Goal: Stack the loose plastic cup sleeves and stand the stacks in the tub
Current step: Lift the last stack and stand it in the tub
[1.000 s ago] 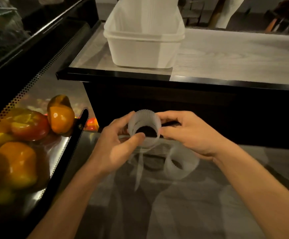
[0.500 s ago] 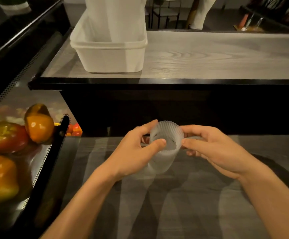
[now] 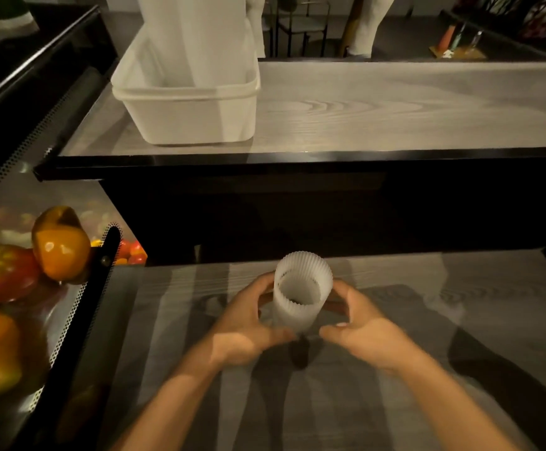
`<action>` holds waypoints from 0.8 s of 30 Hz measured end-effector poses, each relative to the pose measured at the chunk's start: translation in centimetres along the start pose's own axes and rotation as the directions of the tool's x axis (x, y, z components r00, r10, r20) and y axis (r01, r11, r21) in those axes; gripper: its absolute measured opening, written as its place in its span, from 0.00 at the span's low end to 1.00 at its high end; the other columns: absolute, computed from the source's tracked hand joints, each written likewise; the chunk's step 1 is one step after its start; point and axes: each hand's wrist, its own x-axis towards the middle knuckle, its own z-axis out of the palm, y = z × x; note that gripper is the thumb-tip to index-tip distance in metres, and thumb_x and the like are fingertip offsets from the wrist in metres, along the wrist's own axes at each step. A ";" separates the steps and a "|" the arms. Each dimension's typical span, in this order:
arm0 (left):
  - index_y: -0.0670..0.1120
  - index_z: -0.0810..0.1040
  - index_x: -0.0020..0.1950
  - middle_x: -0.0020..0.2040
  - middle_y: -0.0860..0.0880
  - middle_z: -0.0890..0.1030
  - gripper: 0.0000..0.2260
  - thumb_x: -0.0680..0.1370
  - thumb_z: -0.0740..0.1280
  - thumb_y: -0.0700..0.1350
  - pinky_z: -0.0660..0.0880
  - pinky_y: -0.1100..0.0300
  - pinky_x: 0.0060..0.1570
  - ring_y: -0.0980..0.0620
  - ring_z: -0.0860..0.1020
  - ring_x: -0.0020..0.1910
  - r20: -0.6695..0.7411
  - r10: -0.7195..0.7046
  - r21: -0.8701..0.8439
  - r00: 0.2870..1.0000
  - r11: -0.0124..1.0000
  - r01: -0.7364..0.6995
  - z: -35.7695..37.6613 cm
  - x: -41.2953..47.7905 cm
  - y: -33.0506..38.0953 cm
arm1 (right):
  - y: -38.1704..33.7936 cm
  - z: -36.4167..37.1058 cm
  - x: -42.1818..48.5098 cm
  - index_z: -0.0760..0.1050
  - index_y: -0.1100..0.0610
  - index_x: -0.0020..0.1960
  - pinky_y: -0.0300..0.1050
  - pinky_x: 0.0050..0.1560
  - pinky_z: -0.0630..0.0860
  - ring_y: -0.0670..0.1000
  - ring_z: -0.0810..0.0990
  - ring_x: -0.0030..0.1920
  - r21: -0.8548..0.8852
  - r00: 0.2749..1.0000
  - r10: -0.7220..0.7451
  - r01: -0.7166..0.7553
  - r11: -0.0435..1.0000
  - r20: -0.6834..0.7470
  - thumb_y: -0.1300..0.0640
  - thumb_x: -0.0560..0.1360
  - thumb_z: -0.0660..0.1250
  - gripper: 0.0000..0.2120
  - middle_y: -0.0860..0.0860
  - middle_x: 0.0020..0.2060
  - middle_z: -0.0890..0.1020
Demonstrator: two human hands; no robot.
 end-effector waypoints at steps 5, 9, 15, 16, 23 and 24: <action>0.66 0.70 0.66 0.64 0.63 0.77 0.31 0.67 0.79 0.52 0.75 0.62 0.63 0.67 0.74 0.64 -0.134 0.085 0.096 0.987 0.993 -0.073 -0.5 -0.8 1.2 | -1.6 0.8 -0.8 0.69 0.43 0.71 0.47 0.68 0.75 0.41 0.76 0.65 0.028 0.994 -0.046 0.049 0.998 -0.103 0.57 0.72 0.76 0.31 0.39 0.62 0.78; 0.62 0.72 0.71 0.65 0.61 0.78 0.34 0.66 0.77 0.60 0.76 0.52 0.64 0.60 0.76 0.65 -0.155 0.177 0.137 0.972 0.978 -0.157 -4.2 -2.9 6.3 | -7.3 -1.7 -2.6 0.73 0.41 0.67 0.45 0.62 0.79 0.39 0.81 0.58 -0.009 0.975 -0.220 0.220 0.976 -0.037 0.54 0.74 0.76 0.25 0.37 0.58 0.82; 0.63 0.75 0.68 0.62 0.61 0.81 0.30 0.66 0.77 0.61 0.79 0.50 0.60 0.59 0.79 0.61 -0.246 0.306 0.089 0.920 0.952 -0.293 -11.7 -7.3 18.0 | -19.8 -5.5 -5.8 0.75 0.38 0.62 0.40 0.51 0.81 0.42 0.83 0.52 -0.039 0.879 -0.471 0.470 0.882 -0.076 0.48 0.73 0.76 0.20 0.37 0.54 0.82; 0.62 0.76 0.67 0.62 0.60 0.81 0.30 0.65 0.77 0.61 0.79 0.48 0.60 0.57 0.80 0.62 -0.264 0.326 0.069 0.908 0.945 -0.319 -13.0 -8.0 20.0 | -22.2 -6.0 -6.2 0.75 0.39 0.63 0.39 0.51 0.81 0.42 0.83 0.52 -0.035 0.853 -0.513 0.512 0.858 -0.094 0.47 0.73 0.75 0.20 0.37 0.54 0.82; 0.57 0.76 0.68 0.61 0.57 0.82 0.30 0.67 0.79 0.57 0.80 0.44 0.58 0.51 0.82 0.60 -0.498 0.343 0.013 0.796 0.921 -0.389 -20.0 -8.7 28.4 | -34.7 -7.6 -4.2 0.72 0.47 0.68 0.36 0.47 0.81 0.41 0.81 0.50 -0.116 0.725 -0.655 0.646 0.754 -0.213 0.45 0.76 0.72 0.23 0.39 0.58 0.79; 0.57 0.76 0.68 0.60 0.57 0.82 0.28 0.68 0.78 0.54 0.80 0.44 0.59 0.52 0.82 0.59 -0.524 0.337 0.015 0.782 0.922 -0.387 -20.6 -8.3 28.6 | -35.5 -7.3 -3.4 0.72 0.49 0.69 0.35 0.46 0.81 0.42 0.82 0.50 -0.116 0.726 -0.655 0.647 0.754 -0.209 0.47 0.77 0.71 0.23 0.40 0.59 0.79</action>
